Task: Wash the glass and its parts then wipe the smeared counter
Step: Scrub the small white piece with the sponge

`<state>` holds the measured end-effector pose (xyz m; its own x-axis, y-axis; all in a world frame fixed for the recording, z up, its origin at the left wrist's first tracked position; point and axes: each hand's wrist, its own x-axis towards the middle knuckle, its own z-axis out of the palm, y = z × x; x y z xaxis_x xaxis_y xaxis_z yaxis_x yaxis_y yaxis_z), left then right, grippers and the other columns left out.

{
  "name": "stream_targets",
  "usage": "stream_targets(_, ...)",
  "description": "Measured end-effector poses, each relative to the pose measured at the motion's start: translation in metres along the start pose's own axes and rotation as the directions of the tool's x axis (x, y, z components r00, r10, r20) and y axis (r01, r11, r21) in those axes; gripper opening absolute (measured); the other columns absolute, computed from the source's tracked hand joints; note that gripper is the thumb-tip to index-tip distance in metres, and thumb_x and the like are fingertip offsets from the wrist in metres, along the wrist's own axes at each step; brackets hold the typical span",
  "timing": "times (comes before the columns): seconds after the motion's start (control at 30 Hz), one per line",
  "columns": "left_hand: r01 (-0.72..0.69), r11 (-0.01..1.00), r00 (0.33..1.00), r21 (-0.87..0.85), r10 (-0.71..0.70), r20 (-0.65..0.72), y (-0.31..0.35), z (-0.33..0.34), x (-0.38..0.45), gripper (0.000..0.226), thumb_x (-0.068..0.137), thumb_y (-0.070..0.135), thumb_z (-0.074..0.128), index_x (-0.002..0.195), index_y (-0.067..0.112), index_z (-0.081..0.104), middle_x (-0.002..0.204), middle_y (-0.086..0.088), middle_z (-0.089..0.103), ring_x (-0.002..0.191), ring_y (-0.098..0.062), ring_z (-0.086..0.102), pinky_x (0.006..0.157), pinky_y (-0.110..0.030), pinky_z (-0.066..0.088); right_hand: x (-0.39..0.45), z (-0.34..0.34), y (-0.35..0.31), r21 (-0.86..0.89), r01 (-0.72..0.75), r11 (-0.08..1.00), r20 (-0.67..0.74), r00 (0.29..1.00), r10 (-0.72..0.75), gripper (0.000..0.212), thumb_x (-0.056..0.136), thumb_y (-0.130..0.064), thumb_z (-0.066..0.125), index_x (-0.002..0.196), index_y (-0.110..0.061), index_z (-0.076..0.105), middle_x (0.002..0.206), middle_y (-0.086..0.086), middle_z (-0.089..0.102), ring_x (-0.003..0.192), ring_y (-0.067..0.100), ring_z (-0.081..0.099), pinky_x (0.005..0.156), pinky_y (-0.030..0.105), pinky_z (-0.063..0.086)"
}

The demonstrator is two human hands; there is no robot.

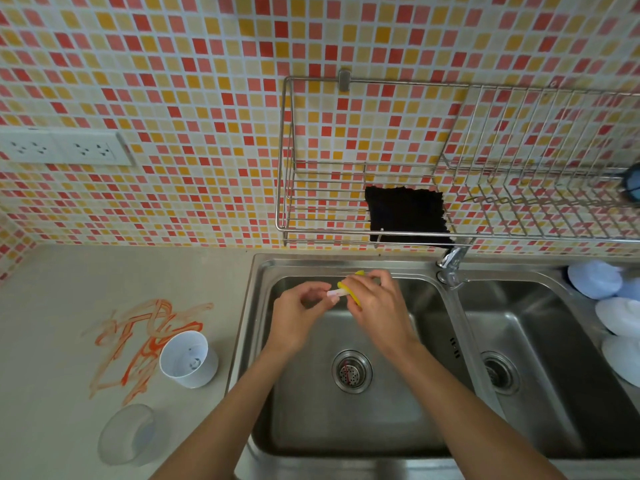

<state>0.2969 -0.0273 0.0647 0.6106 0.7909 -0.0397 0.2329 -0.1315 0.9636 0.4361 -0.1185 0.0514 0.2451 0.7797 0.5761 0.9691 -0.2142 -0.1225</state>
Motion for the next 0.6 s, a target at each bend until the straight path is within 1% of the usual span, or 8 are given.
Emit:
stream_targets(0.1,-0.216,0.949,0.976,0.228,0.218,0.014,0.0,-0.001,-0.002,0.027,0.079,0.014,0.077,0.105,0.019,0.074,0.091,0.006,0.075,0.083,0.01,0.063,0.081,-0.01,0.049,0.003,-0.003,0.002,0.001,0.013,1.0,-0.016,1.0,-0.013,0.026,0.069,-0.009,0.079,0.09,-0.018,0.069,0.092,-0.008,0.071,0.088,0.021,0.055,0.073,0.034,0.052)
stream_targets(0.17,-0.298,0.901,0.949,0.315,0.316,-0.007,0.003,-0.002,-0.003,0.03,0.08,0.012,0.076,0.109,0.02,0.073,0.091,0.007,0.074,0.082,0.007,0.061,0.08,-0.009,0.047,0.005,-0.006,0.0,0.018,0.019,1.0,-0.035,0.999,-0.019,0.026,0.067,-0.009,0.08,0.09,-0.017,0.07,0.092,-0.007,0.072,0.088,0.018,0.052,0.074,0.034,0.051)
stream_targets(0.27,-0.347,0.856,0.927,0.384,0.374,0.005,0.007,-0.003,-0.003,0.033,0.081,0.015,0.075,0.112,0.024,0.072,0.092,0.015,0.071,0.086,-0.005,0.058,0.079,-0.008,0.043,0.007,-0.01,-0.005,0.038,0.045,0.998,-0.049,0.998,-0.043,0.028,0.067,-0.007,0.082,0.091,-0.015,0.071,0.092,-0.005,0.073,0.09,0.012,0.045,0.075,0.033,0.052)
stream_targets(0.33,-0.351,0.847,0.923,0.399,0.386,-0.008,0.007,-0.003,-0.002,0.028,0.081,0.015,0.075,0.107,0.023,0.074,0.09,0.013,0.071,0.087,-0.01,0.059,0.078,-0.015,0.046,0.009,-0.012,-0.008,0.06,0.045,0.997,-0.061,0.997,-0.042,0.031,0.066,-0.006,0.082,0.094,-0.013,0.072,0.095,-0.003,0.073,0.092,0.012,0.045,0.077,0.034,0.052)
stream_targets(0.4,-0.326,0.866,0.93,0.378,0.366,-0.037,0.009,-0.004,-0.001,0.024,0.082,0.016,0.074,0.105,0.021,0.075,0.089,0.008,0.072,0.086,-0.009,0.062,0.078,-0.02,0.05,0.008,-0.01,-0.01,0.075,0.008,0.997,-0.078,0.997,-0.002,0.035,0.067,-0.005,0.082,0.101,-0.011,0.073,0.102,0.0,0.073,0.096,0.012,0.046,0.081,0.033,0.051)
stream_targets(0.5,-0.324,0.9,0.937,0.292,0.348,-0.03,0.01,-0.005,0.002,0.019,0.085,0.017,0.071,0.104,0.019,0.075,0.091,0.014,0.072,0.082,0.006,0.065,0.077,-0.011,0.05,-0.005,-0.004,-0.024,0.124,-0.087,0.988,-0.055,0.994,0.095,0.036,0.08,-0.01,0.071,0.115,-0.007,0.069,0.117,0.004,0.068,0.102,0.017,0.052,0.091,0.032,0.047)
stream_targets(0.53,-0.321,0.908,0.941,0.27,0.339,-0.022,0.009,-0.005,0.003,0.019,0.086,0.017,0.07,0.104,0.018,0.075,0.093,0.014,0.072,0.084,0.008,0.065,0.078,-0.01,0.05,-0.01,-0.003,-0.03,0.14,-0.103,0.985,-0.038,0.993,0.11,0.035,0.085,-0.014,0.064,0.119,-0.006,0.067,0.122,0.005,0.066,0.103,0.021,0.053,0.094,0.033,0.048)
stream_targets(0.6,-0.28,0.932,0.955,0.231,0.294,-0.026,0.004,-0.004,0.004,0.018,0.087,0.018,0.069,0.104,0.019,0.075,0.096,0.011,0.074,0.088,0.005,0.067,0.082,-0.016,0.053,-0.016,-0.003,-0.037,0.163,-0.12,0.979,-0.029,0.992,0.126,0.036,0.089,-0.018,0.054,0.121,-0.007,0.066,0.125,0.005,0.064,0.103,0.023,0.054,0.095,0.032,0.048)
